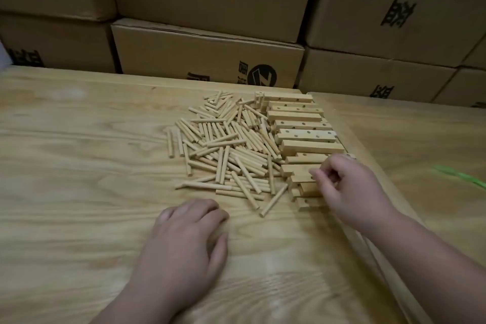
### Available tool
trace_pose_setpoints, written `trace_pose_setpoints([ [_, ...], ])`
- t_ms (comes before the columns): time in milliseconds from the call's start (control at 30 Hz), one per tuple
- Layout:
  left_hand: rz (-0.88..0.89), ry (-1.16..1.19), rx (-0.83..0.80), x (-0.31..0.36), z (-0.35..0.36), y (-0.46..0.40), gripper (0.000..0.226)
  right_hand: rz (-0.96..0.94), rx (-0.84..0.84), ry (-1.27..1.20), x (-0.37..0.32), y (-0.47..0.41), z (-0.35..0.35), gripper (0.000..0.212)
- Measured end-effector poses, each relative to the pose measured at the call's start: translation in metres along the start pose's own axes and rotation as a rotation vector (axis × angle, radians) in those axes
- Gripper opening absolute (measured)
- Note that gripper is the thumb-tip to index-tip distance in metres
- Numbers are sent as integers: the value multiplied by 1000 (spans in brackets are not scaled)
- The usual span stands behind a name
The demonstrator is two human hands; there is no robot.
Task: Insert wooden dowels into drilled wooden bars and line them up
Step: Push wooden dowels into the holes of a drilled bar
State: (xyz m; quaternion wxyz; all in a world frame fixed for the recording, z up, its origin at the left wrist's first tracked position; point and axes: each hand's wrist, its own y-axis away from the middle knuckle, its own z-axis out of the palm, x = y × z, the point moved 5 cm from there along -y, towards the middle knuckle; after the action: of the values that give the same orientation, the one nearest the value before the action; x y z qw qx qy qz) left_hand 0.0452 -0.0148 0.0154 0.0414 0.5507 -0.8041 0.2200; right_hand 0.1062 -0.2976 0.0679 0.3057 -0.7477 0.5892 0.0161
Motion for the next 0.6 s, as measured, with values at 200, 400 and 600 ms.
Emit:
trace_pose_setpoints([
  [200, 126, 98, 226, 0, -12, 7, 23, -104, -123, 244, 2, 15, 3, 26],
  [400, 37, 178, 206, -9, -11, 7, 28, -38, -223, 323, 11, 14, 9, 33],
  [600, 48, 245, 213, -8, -15, 8, 26, -46, -373, 439, 6, -3, 11, 24],
])
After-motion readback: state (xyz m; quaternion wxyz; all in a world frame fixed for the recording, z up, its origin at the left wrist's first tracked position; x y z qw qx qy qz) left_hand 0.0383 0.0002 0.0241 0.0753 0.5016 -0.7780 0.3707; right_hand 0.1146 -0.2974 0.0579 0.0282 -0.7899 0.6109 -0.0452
